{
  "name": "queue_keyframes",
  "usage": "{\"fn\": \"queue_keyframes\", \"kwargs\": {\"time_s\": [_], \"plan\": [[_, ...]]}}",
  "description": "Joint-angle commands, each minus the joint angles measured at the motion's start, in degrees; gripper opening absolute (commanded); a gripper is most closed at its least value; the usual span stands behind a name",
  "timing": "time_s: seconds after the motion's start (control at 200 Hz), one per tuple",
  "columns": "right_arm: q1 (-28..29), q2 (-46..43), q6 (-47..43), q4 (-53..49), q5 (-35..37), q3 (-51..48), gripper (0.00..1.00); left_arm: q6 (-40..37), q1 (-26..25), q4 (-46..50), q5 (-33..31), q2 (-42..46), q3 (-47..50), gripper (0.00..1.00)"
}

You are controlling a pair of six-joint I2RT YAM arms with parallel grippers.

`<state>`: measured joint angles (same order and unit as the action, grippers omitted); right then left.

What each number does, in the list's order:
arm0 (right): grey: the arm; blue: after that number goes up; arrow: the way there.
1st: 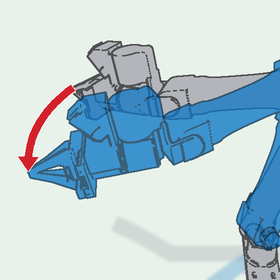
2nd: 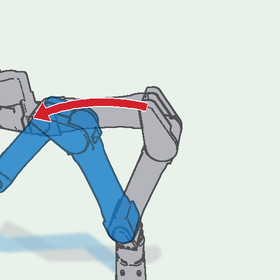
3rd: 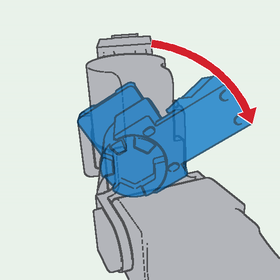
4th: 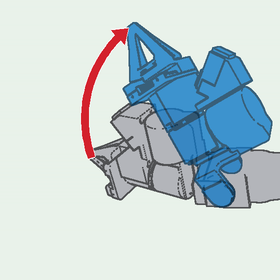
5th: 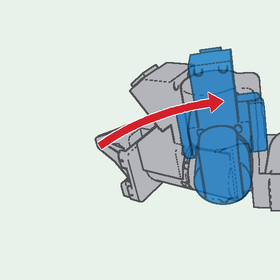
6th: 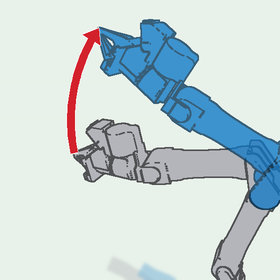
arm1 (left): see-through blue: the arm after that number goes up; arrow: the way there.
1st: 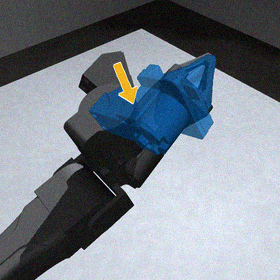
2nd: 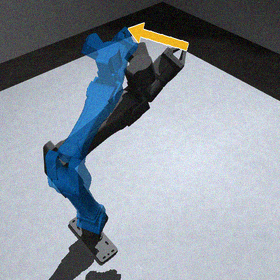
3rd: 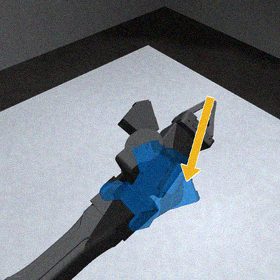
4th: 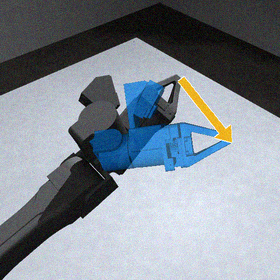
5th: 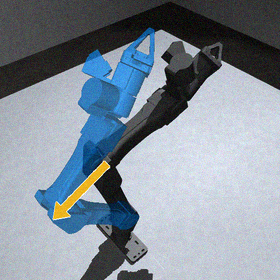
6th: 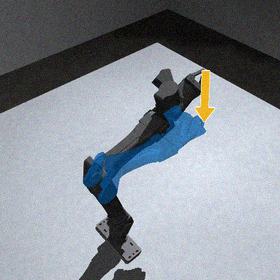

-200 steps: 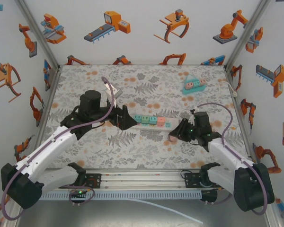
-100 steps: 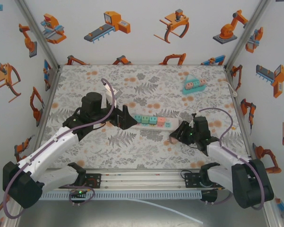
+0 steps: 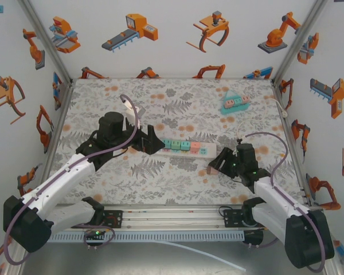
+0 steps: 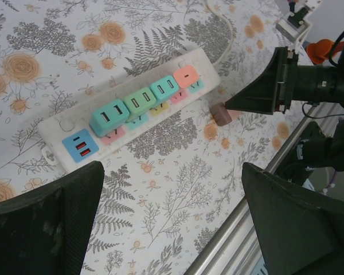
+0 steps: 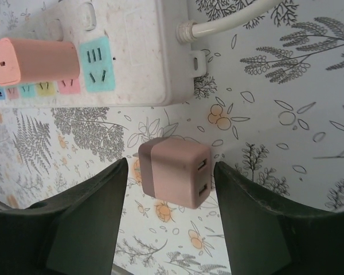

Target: Pull the plug off the socket

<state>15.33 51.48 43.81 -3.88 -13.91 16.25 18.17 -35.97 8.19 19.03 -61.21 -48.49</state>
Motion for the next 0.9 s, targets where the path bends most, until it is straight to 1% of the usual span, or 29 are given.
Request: {"fn": "queue_keyframes", "kwargs": {"time_s": [0.0, 0.065, 0.155, 0.245, 0.34, 0.416, 0.516, 0.601, 0.676, 0.781, 0.896], "plan": [[-0.28, -3.31, -4.44, -5.32, 1.92, 5.46, 0.58, 1.63, -0.13, 0.79, -3.78, 1.34, 0.86, 0.97], [-0.22, -4.47, -7.76, -6.88, 1.46, 8.37, 0.57, 2.84, -0.12, 3.24, -8.42, 1.13, 0.43, 0.97], [-0.28, -4.87, -15.05, -8.71, -0.3, 13.47, 0.56, 5.25, -0.11, 5.36, -13.8, 1.42, 0.79, 0.97], [-0.09, -3.99, -23.7, -8.55, -4.15, 18.13, 0.52, 7.78, -0.05, 5.66, -16.66, 1.76, 2.2, 0.97], [0.18, -2.13, -33.59, -7.61, -10.41, 22.15, 0.49, 9.57, 0.53, 7.71, -18.37, 0.31, 1.93, 0.97], [1.2, -0.05, -41.9, -8.12, -14.58, 25.06, 0.48, 10.46, 1.36, 9.43, -17.99, -1.85, 0.92, 0.97], [4.44, 2.97, -54.62, -11.28, -18.11, 29.2, 0.48, 11.23, 3.1, 8.96, -14.4, -4.97, 0.5, 0.97], [8.0, 6.05, -67.35, -15.34, -19.31, 31.79, 0.48, 11.64, 4.77, 7.03, -11.51, -7.19, 1.07, 0.97], [10.59, 9.28, -76.62, -18.56, -19.0, 34.04, 0.49, 11.97, 6.32, 4.64, -9.41, -8.93, 1.89, 0.97], [12.46, 14.6, -84.81, -20.45, -18.11, 36.61, 0.49, 12.07, 8.29, 1.82, -7.55, -11.56, 2.11, 0.97], [13.17, 20.57, -91.09, -21.39, -18.34, 39.2, 0.51, 10.95, 9.32, -0.06, -8.07, -14.17, 1.52, 0.98]]}}
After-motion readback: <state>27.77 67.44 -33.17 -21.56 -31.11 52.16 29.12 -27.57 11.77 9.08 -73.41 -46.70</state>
